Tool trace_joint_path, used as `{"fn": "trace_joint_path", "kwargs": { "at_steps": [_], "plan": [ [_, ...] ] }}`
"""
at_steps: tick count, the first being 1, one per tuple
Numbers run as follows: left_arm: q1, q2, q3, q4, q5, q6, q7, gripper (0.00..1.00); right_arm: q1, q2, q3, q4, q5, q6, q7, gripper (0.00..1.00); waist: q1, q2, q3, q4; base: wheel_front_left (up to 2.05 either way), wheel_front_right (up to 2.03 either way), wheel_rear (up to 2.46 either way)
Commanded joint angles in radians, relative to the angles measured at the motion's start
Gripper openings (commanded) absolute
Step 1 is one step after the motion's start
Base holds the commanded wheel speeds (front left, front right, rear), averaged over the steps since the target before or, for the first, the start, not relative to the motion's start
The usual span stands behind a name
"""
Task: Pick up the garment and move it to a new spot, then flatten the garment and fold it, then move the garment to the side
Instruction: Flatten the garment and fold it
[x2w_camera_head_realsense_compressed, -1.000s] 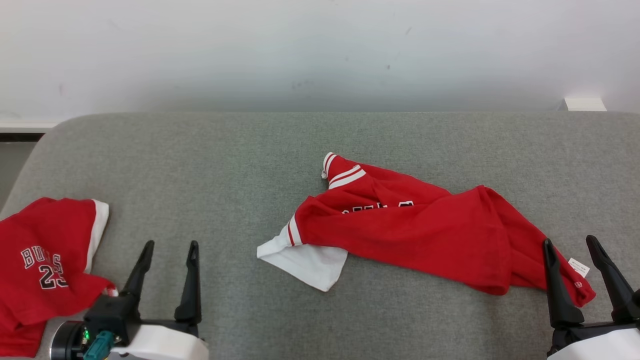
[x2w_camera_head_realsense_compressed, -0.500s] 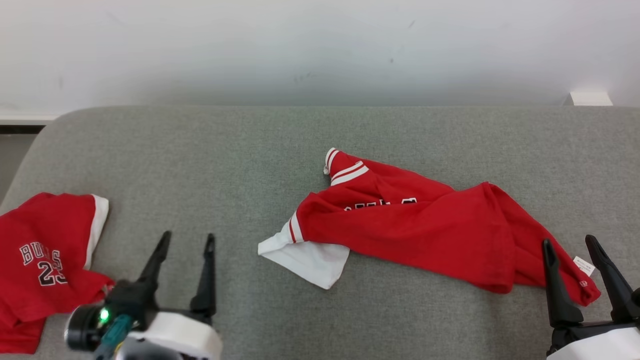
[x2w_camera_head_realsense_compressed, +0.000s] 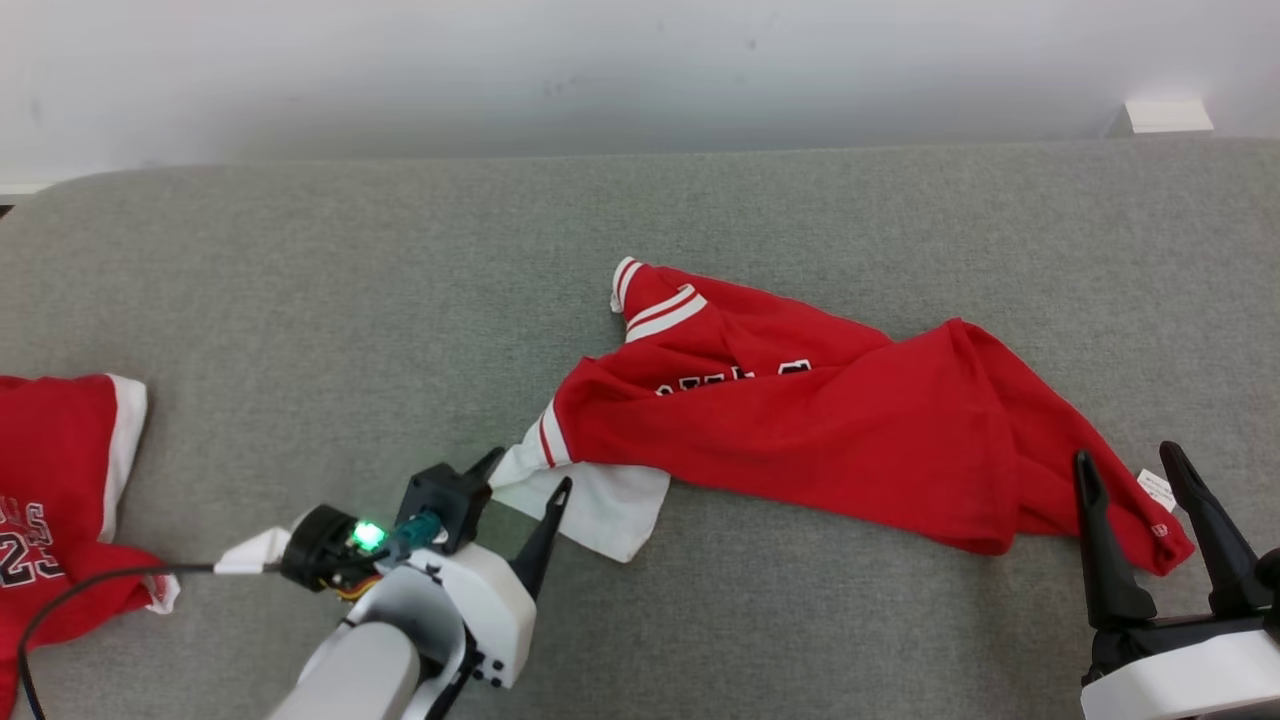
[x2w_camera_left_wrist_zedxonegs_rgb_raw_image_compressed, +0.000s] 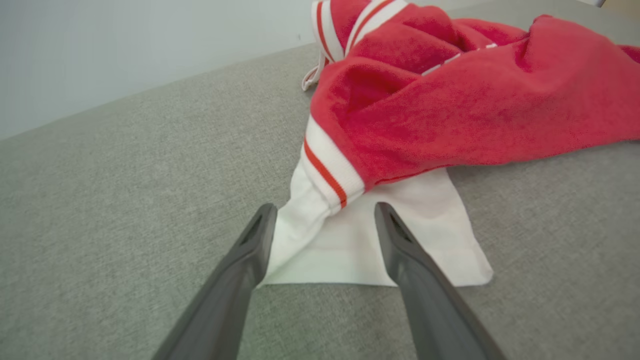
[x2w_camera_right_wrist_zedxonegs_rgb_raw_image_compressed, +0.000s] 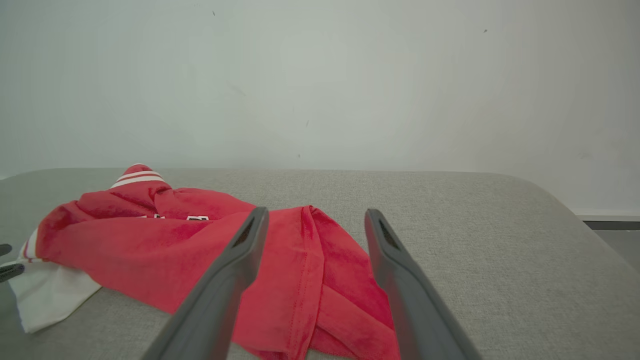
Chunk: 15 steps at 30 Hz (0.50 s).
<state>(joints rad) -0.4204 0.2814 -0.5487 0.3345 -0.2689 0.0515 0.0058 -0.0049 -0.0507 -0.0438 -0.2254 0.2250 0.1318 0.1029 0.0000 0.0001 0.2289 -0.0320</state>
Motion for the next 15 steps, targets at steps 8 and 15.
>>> {"fn": "trace_joint_path", "kwargs": {
  "at_steps": [8,15],
  "plan": [
    [-0.114,-0.016,0.007,0.19,0.012,-0.002,-0.057,0.0,-0.023,0.0,0.0,0.011,0.01,-0.002,-0.017,1.0,0.0,-0.0001,0.018,-0.021,0.0,0.0,0.0],
    [-0.192,-0.003,0.06,0.172,-0.016,0.016,-0.117,0.0,-0.008,0.0,-0.017,0.017,0.016,-0.002,-0.018,1.0,0.0,-0.0001,0.009,-0.01,0.0,0.0,0.0]
  ]
}}
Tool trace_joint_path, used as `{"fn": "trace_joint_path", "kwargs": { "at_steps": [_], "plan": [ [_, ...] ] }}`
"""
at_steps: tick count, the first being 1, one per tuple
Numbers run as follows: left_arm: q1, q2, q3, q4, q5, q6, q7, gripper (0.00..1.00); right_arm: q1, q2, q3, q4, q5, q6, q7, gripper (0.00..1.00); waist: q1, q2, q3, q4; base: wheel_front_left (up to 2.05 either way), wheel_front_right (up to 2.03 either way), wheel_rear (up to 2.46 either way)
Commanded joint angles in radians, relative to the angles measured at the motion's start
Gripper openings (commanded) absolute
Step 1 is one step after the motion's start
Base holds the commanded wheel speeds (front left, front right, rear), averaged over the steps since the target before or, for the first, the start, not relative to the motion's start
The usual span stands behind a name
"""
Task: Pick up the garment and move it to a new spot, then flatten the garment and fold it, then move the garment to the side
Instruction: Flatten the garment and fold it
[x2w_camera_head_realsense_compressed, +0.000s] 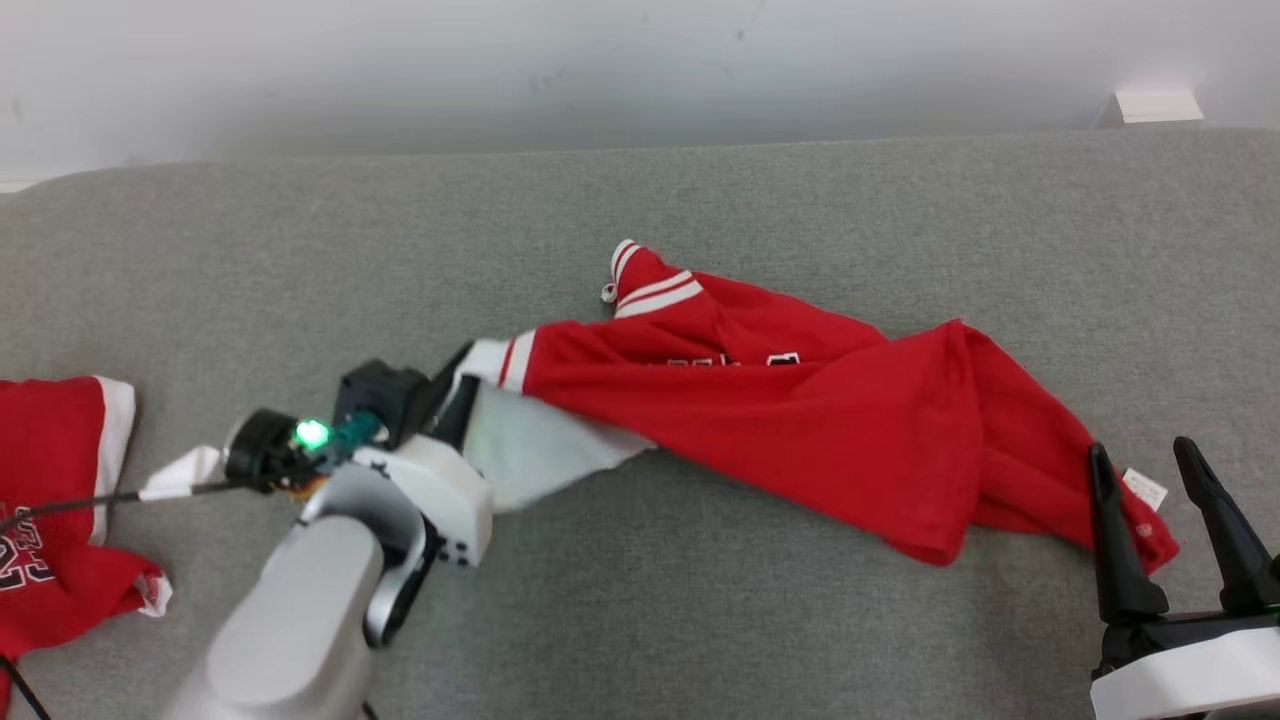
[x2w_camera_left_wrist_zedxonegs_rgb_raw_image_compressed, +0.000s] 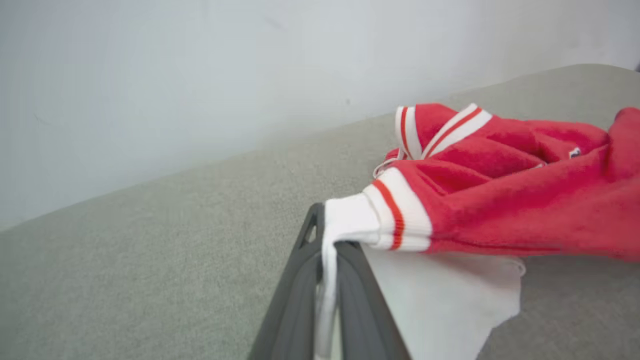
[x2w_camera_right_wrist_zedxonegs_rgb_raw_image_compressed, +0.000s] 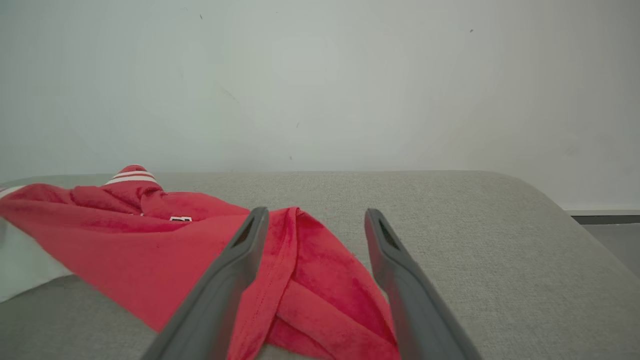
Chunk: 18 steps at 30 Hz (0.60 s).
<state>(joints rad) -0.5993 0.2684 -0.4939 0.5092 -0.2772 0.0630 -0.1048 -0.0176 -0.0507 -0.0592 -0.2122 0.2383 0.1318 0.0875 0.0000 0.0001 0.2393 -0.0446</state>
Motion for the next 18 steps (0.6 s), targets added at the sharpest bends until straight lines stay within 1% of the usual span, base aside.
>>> {"fn": "trace_joint_path", "kwargs": {
  "at_steps": [1,3,6,8,10,14,16,18],
  "plan": [
    [-0.027,0.015,0.009,-0.021,0.001,0.012,-0.01,0.0,0.006,0.0,-0.002,0.004,0.004,-0.002,-0.002,1.0,0.0,-0.0001,-0.004,0.007,0.0,0.0,0.0],
    [-0.048,0.03,0.014,-0.063,0.02,0.031,-0.005,0.0,0.009,0.0,-0.001,0.007,0.007,-0.002,-0.001,1.0,0.0,-0.0001,-0.009,0.013,0.0,0.0,0.0],
    [-0.043,0.048,-0.001,-0.143,0.052,0.057,0.036,0.0,0.014,0.0,-0.001,0.008,0.007,-0.002,0.002,1.0,0.0,-0.0001,-0.013,0.021,0.0,0.0,0.0],
    [0.006,0.056,-0.017,-0.198,0.056,0.071,0.081,0.0,0.016,0.0,0.003,0.008,0.01,-0.002,0.002,1.0,0.0,-0.0001,-0.014,0.02,0.0,0.0,0.0],
    [0.075,0.055,-0.034,-0.246,0.035,0.079,0.133,0.0,0.018,0.0,0.003,0.011,0.013,-0.002,0.0,1.0,0.0,-0.0001,-0.013,0.018,0.0,0.0,0.0],
    [0.233,0.03,-0.066,-0.294,-0.028,0.089,0.206,0.0,0.02,0.0,0.0,0.016,0.021,-0.002,-0.001,1.0,0.0,-0.0001,-0.011,0.015,0.0,0.0,0.0],
    [0.29,0.01,-0.076,-0.301,-0.05,0.096,0.21,0.0,0.02,0.0,-0.002,0.017,0.022,-0.002,0.0,1.0,0.0,-0.0001,-0.01,0.015,0.0,0.0,0.0],
    [0.326,-0.012,-0.081,-0.302,-0.073,0.098,0.191,0.0,0.019,0.0,-0.011,0.017,0.02,-0.002,0.003,1.0,0.0,-0.0001,-0.011,0.021,0.0,0.0,0.0]
  ]
}}
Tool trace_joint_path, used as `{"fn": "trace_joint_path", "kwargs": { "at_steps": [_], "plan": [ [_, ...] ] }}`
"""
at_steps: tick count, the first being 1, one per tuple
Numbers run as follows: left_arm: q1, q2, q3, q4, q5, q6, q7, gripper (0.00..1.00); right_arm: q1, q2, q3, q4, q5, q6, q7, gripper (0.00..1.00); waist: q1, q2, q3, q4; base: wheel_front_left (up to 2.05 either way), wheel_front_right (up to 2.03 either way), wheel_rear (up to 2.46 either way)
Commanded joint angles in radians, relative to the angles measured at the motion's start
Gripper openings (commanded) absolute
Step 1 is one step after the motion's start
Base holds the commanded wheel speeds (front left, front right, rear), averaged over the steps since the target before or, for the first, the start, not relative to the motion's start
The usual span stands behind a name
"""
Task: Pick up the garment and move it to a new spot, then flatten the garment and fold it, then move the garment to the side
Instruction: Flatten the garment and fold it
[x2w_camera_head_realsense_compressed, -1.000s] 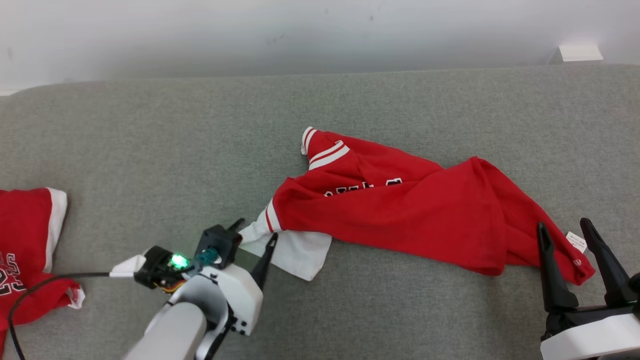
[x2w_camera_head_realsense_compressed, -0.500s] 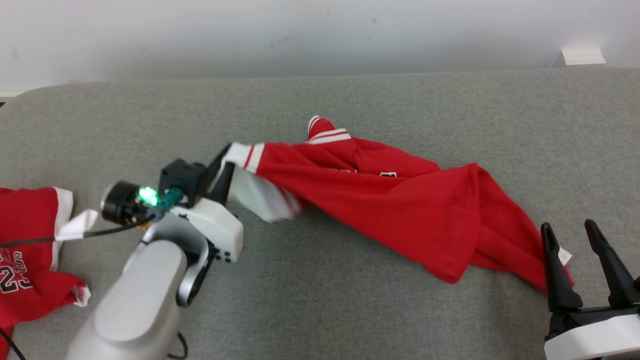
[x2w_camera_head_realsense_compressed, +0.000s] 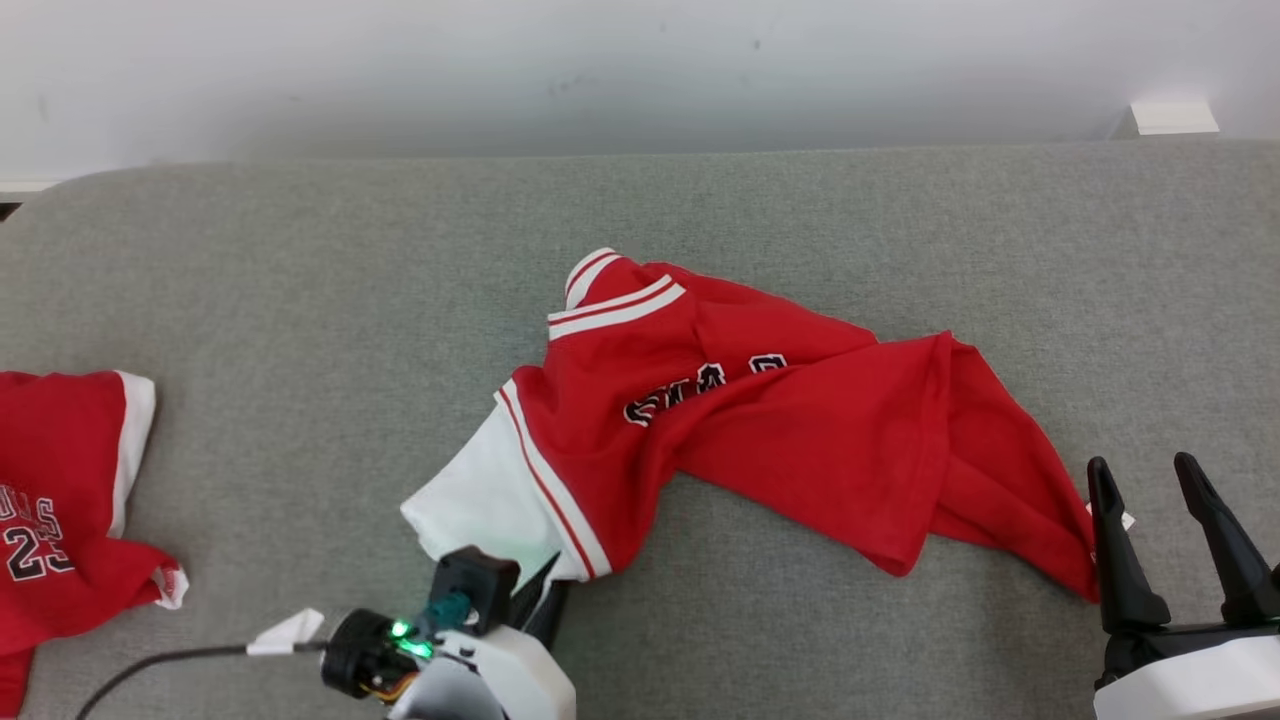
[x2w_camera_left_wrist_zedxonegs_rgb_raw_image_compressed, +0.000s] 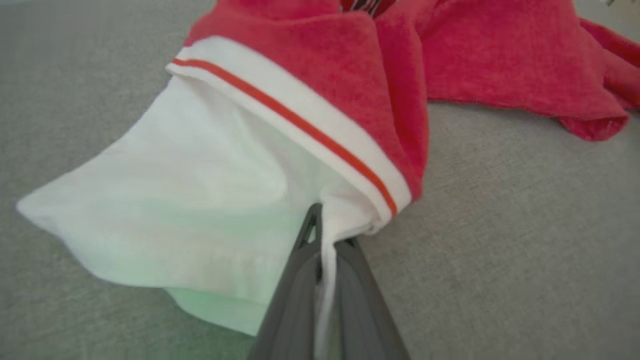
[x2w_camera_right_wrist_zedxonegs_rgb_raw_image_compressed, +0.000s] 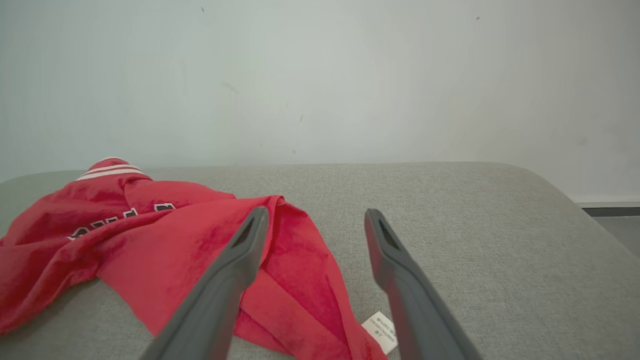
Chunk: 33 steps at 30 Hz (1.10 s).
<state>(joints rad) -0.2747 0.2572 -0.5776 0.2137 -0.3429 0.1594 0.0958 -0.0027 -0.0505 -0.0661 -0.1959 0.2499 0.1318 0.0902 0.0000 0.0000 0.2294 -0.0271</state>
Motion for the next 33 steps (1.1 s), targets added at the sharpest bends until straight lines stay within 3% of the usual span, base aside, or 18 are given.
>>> {"fn": "trace_joint_path", "kwargs": {
  "at_steps": [1,2,3,4,8,13,25,33],
  "plan": [
    [0.01,-0.008,0.004,-0.005,-0.015,0.004,-0.027,0.0,0.002,0.0,-0.007,0.001,0.006,-0.002,0.002,1.0,0.0,0.0,-0.002,0.006,0.0,0.0,0.0],
    [0.019,-0.018,0.004,0.0,-0.026,0.001,-0.04,0.0,0.001,0.0,-0.011,0.001,0.003,-0.002,0.003,1.0,0.0,0.0,-0.004,0.009,0.0,0.0,0.0],
    [0.027,-0.025,0.007,0.003,-0.028,0.002,-0.057,0.38,0.001,0.0,-0.011,0.001,0.0,-0.002,0.004,1.0,0.0,0.0,-0.007,0.011,0.0,0.0,0.0],
    [0.031,-0.033,0.011,0.001,-0.031,-0.001,-0.082,1.0,-0.001,0.0,-0.011,0.0,-0.003,-0.002,0.007,1.0,0.0,0.0,-0.01,0.011,0.0,0.0,0.0],
    [0.044,-0.039,0.028,-0.018,-0.042,0.001,-0.154,1.0,0.003,0.0,-0.013,-0.005,-0.011,-0.002,0.01,1.0,0.0,0.0,-0.023,0.013,0.0,0.0,0.0],
    [0.084,-0.008,0.098,-0.102,-0.054,0.047,-0.242,1.0,0.022,0.0,-0.017,-0.014,-0.013,-0.002,0.017,1.0,0.0,0.0,-0.051,0.018,0.0,0.0,0.0],
    [0.176,0.131,0.237,-0.293,-0.043,0.15,-0.239,1.0,0.045,0.0,-0.021,-0.033,-0.015,-0.002,0.027,1.0,0.0,0.0,-0.094,0.032,0.0,0.0,0.0],
    [0.203,0.147,0.254,-0.328,-0.045,0.173,-0.243,1.0,0.047,-0.001,-0.016,-0.044,-0.017,-0.002,0.036,1.0,0.0,0.0,-0.103,0.032,0.0,0.0,0.0]
  ]
}}
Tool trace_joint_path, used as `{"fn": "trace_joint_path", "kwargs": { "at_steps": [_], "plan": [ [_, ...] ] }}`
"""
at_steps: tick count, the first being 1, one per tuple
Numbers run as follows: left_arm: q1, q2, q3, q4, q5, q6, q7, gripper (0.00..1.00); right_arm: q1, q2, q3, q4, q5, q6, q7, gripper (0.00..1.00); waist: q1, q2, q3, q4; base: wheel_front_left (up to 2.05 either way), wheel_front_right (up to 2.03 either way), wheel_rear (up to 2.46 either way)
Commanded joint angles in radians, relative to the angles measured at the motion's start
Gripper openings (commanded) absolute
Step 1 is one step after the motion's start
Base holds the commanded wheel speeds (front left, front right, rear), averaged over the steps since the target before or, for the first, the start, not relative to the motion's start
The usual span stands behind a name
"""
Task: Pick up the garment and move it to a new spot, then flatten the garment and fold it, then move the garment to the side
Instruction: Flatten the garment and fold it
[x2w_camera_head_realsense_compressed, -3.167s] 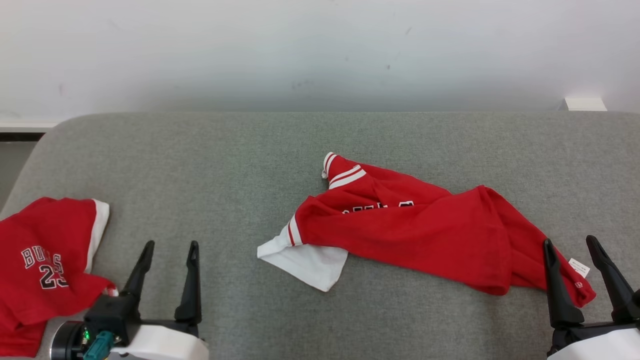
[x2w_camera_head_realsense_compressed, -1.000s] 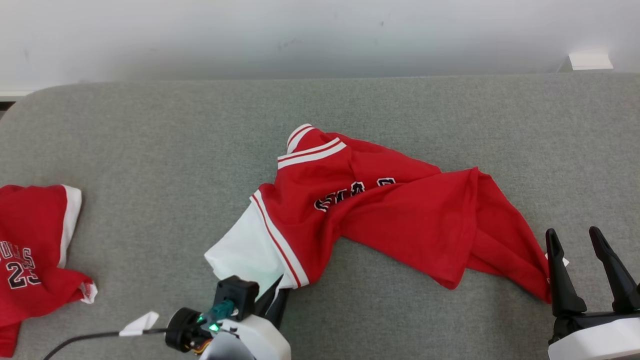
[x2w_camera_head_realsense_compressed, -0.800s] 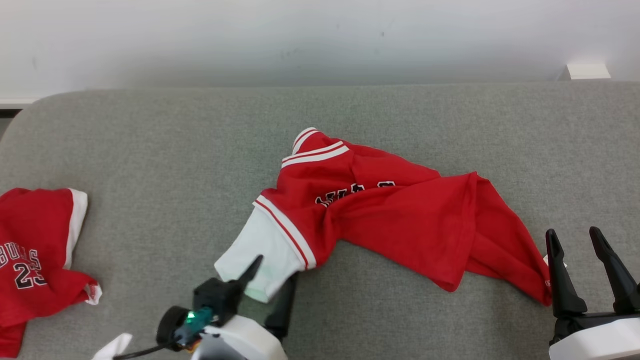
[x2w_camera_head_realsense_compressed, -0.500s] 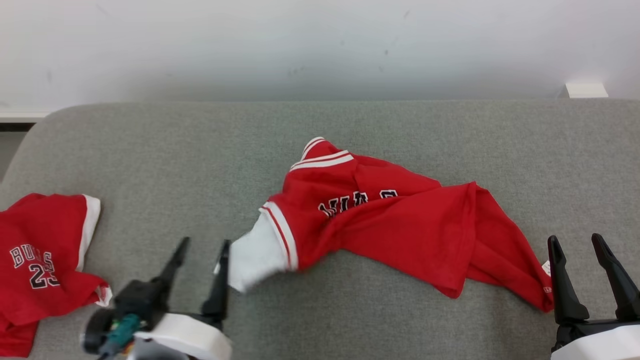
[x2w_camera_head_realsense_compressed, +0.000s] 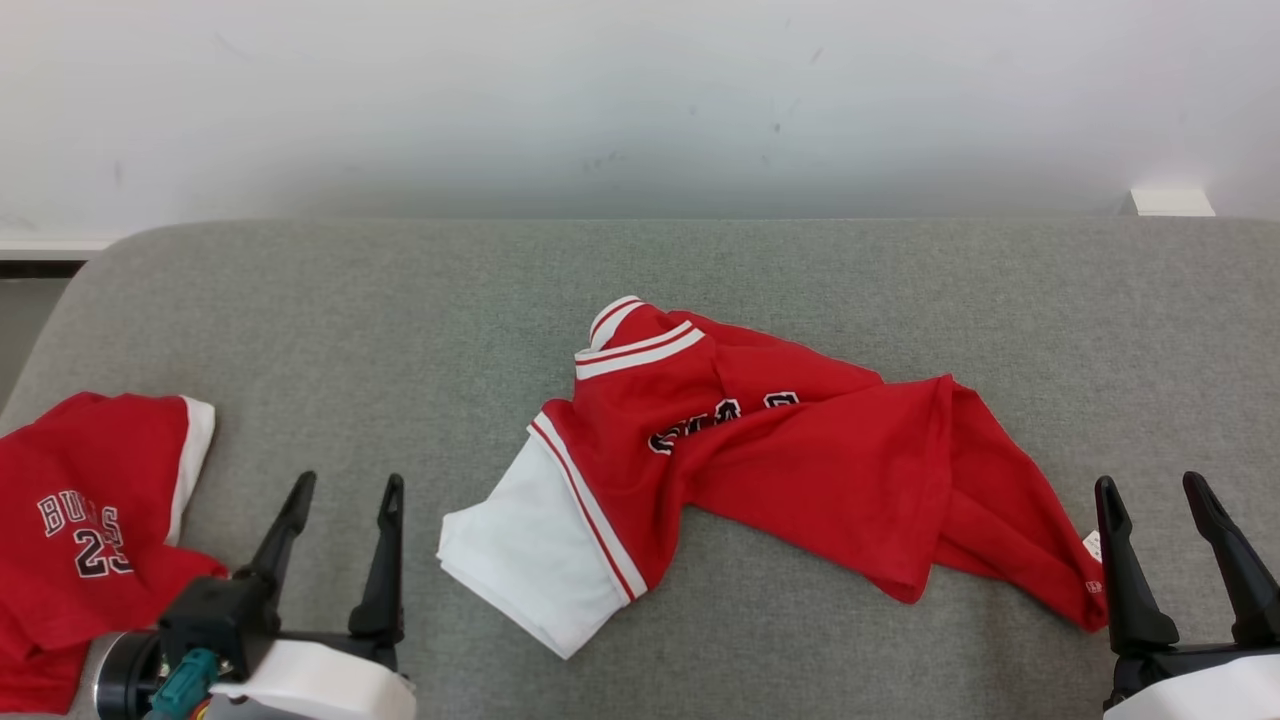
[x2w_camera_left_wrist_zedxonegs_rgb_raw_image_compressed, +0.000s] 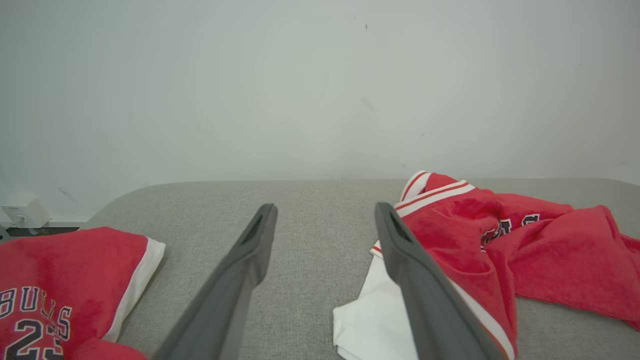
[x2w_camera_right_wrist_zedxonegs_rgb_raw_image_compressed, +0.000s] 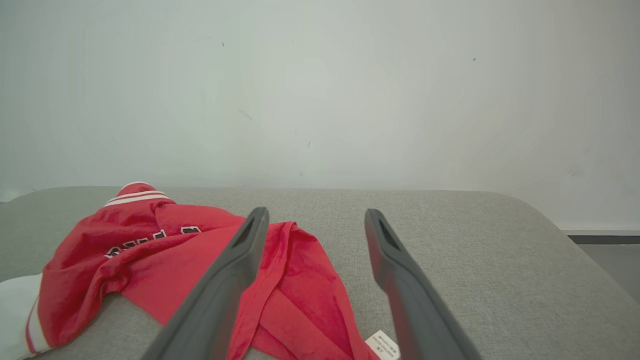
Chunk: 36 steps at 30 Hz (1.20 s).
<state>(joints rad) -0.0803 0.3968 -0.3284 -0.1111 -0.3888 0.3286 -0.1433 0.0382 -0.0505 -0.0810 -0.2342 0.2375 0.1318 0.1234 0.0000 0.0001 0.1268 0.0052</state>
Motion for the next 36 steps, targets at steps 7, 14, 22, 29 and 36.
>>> {"fn": "trace_joint_path", "kwargs": {
  "at_steps": [7,14,22,29,36],
  "plan": [
    [0.01,0.013,0.005,-0.003,-0.005,0.006,0.0,1.0,0.002,-0.001,0.004,-0.008,-0.003,-0.002,0.003,1.0,0.0,-0.0001,0.002,0.0,0.0,0.0,0.0],
    [-0.046,0.033,-0.015,0.03,0.017,-0.019,0.021,1.0,-0.013,0.0,0.006,-0.011,0.0,-0.002,0.0,1.0,0.0,-0.0001,0.028,-0.003,0.0,0.0,0.0],
    [-0.167,-0.01,-0.109,0.274,-0.038,-0.147,0.106,1.0,-0.033,-0.001,0.029,0.01,0.012,-0.002,-0.007,1.0,0.0,-0.0001,0.085,-0.017,0.0,0.0,0.0],
    [-0.226,-0.051,-0.153,0.484,-0.071,-0.212,0.174,1.0,-0.031,0.0,0.033,0.039,0.026,-0.002,-0.018,1.0,0.0,-0.0001,0.1,-0.03,0.0,0.0,0.0],
    [-0.245,-0.07,-0.179,0.546,-0.083,-0.242,0.176,0.0,0.007,-0.001,0.063,0.072,0.004,-0.002,0.012,1.0,0.0,-0.0001,0.099,-0.031,0.0,0.0,0.0]
  ]
}}
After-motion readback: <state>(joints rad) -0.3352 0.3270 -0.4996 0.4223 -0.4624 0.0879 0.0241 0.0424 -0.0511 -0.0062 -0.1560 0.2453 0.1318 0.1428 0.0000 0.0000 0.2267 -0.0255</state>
